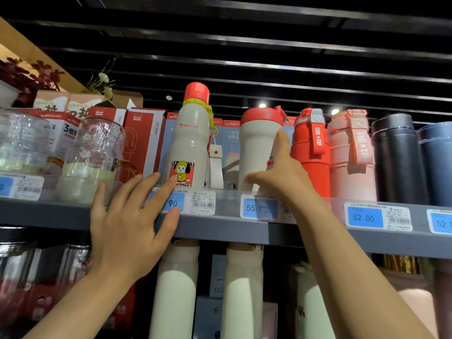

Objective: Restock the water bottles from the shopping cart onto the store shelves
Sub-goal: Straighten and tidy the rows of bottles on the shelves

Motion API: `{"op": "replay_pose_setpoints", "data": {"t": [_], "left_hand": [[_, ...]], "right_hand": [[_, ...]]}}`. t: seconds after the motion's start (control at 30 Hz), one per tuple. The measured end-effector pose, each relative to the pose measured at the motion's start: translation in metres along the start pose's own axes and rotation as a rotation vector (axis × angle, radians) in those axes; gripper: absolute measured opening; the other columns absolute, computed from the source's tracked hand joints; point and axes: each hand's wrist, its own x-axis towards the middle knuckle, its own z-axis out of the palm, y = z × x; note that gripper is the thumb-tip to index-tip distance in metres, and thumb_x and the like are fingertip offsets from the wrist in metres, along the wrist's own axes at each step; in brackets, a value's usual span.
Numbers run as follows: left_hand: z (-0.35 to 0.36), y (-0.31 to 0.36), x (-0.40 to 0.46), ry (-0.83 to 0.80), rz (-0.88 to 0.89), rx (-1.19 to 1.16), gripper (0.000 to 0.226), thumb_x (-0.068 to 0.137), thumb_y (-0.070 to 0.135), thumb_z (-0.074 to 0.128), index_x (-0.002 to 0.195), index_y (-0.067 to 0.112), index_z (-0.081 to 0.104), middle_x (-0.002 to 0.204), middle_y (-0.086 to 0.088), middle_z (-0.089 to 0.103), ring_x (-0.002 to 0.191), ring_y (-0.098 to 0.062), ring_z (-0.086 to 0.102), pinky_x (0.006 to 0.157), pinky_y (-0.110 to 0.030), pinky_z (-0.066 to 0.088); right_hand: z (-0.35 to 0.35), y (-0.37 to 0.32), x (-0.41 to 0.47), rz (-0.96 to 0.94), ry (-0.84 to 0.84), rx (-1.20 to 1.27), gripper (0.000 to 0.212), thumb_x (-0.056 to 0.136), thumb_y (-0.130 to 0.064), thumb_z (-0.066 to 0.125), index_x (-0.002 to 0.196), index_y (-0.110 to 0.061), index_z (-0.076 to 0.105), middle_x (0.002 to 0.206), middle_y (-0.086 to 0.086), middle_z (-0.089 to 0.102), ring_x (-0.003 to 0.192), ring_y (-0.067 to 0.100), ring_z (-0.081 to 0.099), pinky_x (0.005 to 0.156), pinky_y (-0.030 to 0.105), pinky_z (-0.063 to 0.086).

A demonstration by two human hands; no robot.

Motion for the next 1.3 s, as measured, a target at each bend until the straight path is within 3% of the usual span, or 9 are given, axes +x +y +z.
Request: {"op": "replay_pose_setpoints", "data": {"t": [0.3,0.43,0.5,0.63,0.83,0.97,1.07,1.2,1.3], "left_hand": [[-0.002,0.001,0.0,-0.002,-0.002,0.007,0.054,0.093,0.05,0.027,0.132,0.026,0.056,0.13,-0.006,0.059,0.121,-0.03,0.051,0.108,-0.057,0.018],[0.001,0.0,-0.001,0.019,-0.003,0.015,0.054,0.094,0.05,0.027,0.13,0.025,0.058,0.128,-0.007,0.06,0.12,-0.031,0.052,0.107,-0.057,0.02],[0.001,0.0,-0.001,0.022,-0.004,0.009,0.056,0.095,0.051,0.024,0.13,0.025,0.059,0.128,-0.007,0.06,0.119,-0.031,0.052,0.107,-0.057,0.02],[0.001,0.0,-0.001,0.035,-0.003,-0.003,0.058,0.096,0.053,0.02,0.129,0.025,0.059,0.127,-0.006,0.06,0.118,-0.03,0.052,0.107,-0.056,0.019],[0.002,-0.001,0.0,0.041,0.006,0.0,0.058,0.096,0.053,0.02,0.129,0.025,0.058,0.127,-0.006,0.06,0.117,-0.03,0.053,0.107,-0.056,0.019],[0.003,0.0,0.0,0.058,0.013,0.009,0.057,0.097,0.051,0.022,0.128,0.023,0.06,0.125,-0.007,0.061,0.115,-0.031,0.055,0.107,-0.056,0.02],[0.004,-0.001,0.0,0.068,0.02,0.011,0.055,0.096,0.05,0.025,0.128,0.022,0.061,0.125,-0.007,0.061,0.115,-0.031,0.055,0.107,-0.056,0.02],[0.003,-0.001,0.0,0.082,0.023,0.015,0.052,0.094,0.048,0.031,0.127,0.022,0.061,0.124,-0.007,0.062,0.113,-0.029,0.054,0.106,-0.056,0.021],[0.002,0.0,0.0,0.081,0.026,0.007,0.051,0.092,0.047,0.033,0.127,0.022,0.061,0.124,-0.006,0.062,0.113,-0.028,0.054,0.106,-0.056,0.021]], "right_hand": [[0.008,-0.001,-0.004,0.05,0.077,-0.153,0.111,0.076,-0.058,0.068,0.147,-0.038,-0.014,0.13,0.017,0.04,0.106,0.038,0.054,0.073,0.037,0.038],[0.001,-0.001,0.0,0.017,-0.026,-0.05,0.115,0.077,-0.038,0.072,0.147,-0.033,-0.018,0.116,0.012,0.051,0.098,0.033,0.058,0.083,0.041,0.05],[0.003,-0.003,0.0,0.003,-0.014,-0.052,0.111,0.078,-0.028,0.071,0.148,-0.03,-0.016,0.108,0.008,0.051,0.092,0.029,0.058,0.077,0.039,0.05],[0.015,-0.007,-0.004,0.034,0.087,-0.164,0.11,0.075,-0.042,0.074,0.146,-0.036,-0.009,0.116,0.016,0.049,0.083,0.031,0.05,0.067,0.035,0.038],[0.013,-0.006,-0.005,0.046,0.087,-0.145,0.117,0.073,-0.057,0.072,0.147,-0.038,-0.016,0.129,0.017,0.04,0.105,0.038,0.054,0.072,0.037,0.039],[0.006,-0.001,0.0,0.019,0.03,-0.037,0.113,0.077,-0.038,0.07,0.146,-0.037,-0.018,0.119,0.013,0.056,0.1,0.033,0.06,0.087,0.044,0.05],[0.008,-0.001,0.002,0.012,0.023,-0.084,0.111,0.078,-0.031,0.069,0.147,-0.034,-0.017,0.113,0.009,0.058,0.095,0.031,0.061,0.083,0.043,0.052],[0.017,-0.005,0.0,0.109,0.109,-0.167,0.118,0.068,-0.05,0.077,0.149,-0.027,-0.006,0.125,0.011,0.049,0.106,0.035,0.056,0.073,0.037,0.04],[0.019,-0.009,0.0,0.194,0.113,-0.198,0.112,0.06,-0.062,0.078,0.143,-0.014,0.019,0.129,0.01,0.041,0.113,0.035,0.052,0.074,0.038,0.038]]}}
